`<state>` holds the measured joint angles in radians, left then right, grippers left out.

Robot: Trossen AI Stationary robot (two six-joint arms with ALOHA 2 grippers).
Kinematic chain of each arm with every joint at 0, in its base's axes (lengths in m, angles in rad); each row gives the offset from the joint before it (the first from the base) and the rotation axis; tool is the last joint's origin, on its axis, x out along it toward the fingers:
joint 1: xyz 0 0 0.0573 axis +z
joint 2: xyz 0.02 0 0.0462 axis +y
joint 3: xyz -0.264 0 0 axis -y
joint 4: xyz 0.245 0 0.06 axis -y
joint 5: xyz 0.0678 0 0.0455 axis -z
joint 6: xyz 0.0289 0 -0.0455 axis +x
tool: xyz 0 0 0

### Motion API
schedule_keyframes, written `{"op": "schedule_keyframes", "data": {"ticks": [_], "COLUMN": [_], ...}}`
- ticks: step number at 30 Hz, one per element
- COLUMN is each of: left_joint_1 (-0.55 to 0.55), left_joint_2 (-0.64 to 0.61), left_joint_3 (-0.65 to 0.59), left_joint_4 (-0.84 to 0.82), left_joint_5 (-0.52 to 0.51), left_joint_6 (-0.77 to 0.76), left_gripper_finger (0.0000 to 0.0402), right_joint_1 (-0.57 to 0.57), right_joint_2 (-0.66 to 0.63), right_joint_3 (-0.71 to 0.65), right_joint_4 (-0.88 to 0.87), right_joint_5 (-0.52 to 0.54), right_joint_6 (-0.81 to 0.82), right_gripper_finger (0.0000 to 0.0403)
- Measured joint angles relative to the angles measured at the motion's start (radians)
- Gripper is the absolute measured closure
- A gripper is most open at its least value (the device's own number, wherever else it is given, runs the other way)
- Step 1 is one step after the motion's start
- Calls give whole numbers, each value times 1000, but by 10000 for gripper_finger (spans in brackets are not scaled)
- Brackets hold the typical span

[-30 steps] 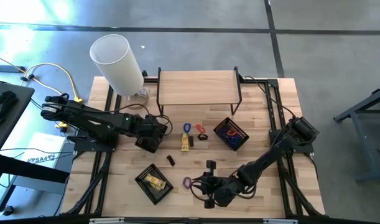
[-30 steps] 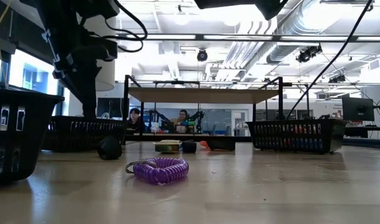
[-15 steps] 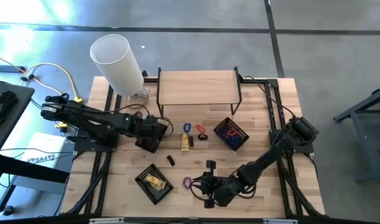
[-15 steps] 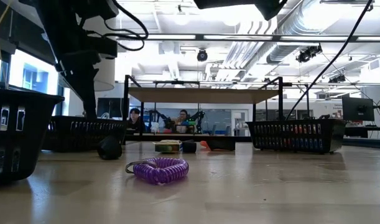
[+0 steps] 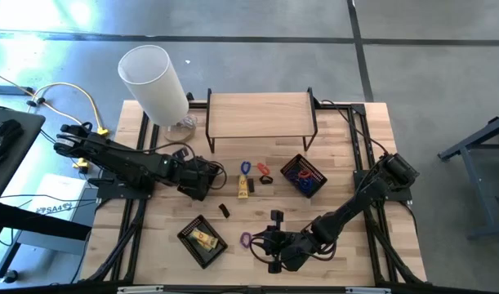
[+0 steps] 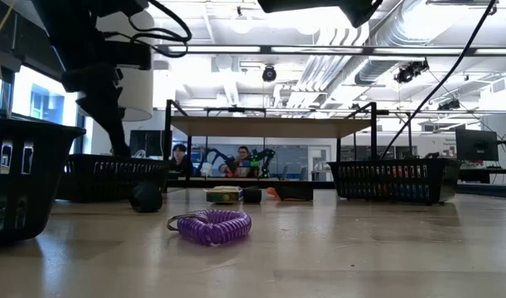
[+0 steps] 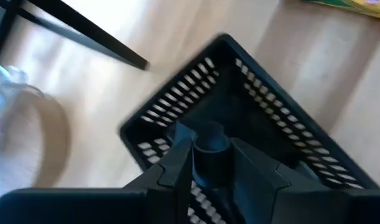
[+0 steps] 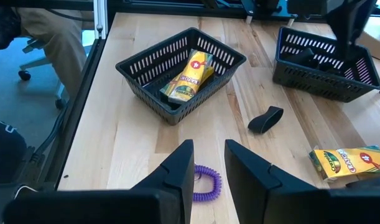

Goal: Pick & Place Office Desk Supplies
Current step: Put the black rubber band into the top left black bin, then put the purple spring keychain into the top right black bin

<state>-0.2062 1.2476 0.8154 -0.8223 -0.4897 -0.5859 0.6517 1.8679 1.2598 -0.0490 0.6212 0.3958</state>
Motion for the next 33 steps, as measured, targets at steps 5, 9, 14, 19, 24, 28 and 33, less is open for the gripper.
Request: {"op": "schedule_keyframes", "data": {"ticks": [5, 9, 14, 19, 24, 28, 33], "left_joint_1": [15, 26, 43, 56, 26, -19, -63], "left_joint_2": [0, 0, 0, -28, -81, -96, -75], "left_joint_3": [0, 0, 0, 7, 32, 34, 34], "left_joint_4": [2, 2, 2, -2, 27, 137, 199], "left_joint_5": [74, 94, 94, 92, 53, 53, 108], "left_joint_6": [-27, -28, -31, -14, -5, -19, 0], "left_gripper_finger": [289, 251, 193, 173, 172, 172, 172], "right_joint_1": [0, 0, 0, 0, 1, 1, 10], "right_joint_2": [0, 0, 0, 0, 0, 0, 1], "right_joint_3": [0, 0, 0, 0, 0, 0, 0], "right_joint_4": [0, 0, 0, -6, -10, -29, -56], "right_joint_5": [0, 0, 0, -10, -22, -22, -18], "right_joint_6": [0, 0, 0, 0, -7, -7, -2], "right_gripper_finger": [325, 325, 325, 325, 325, 325, 325]}}
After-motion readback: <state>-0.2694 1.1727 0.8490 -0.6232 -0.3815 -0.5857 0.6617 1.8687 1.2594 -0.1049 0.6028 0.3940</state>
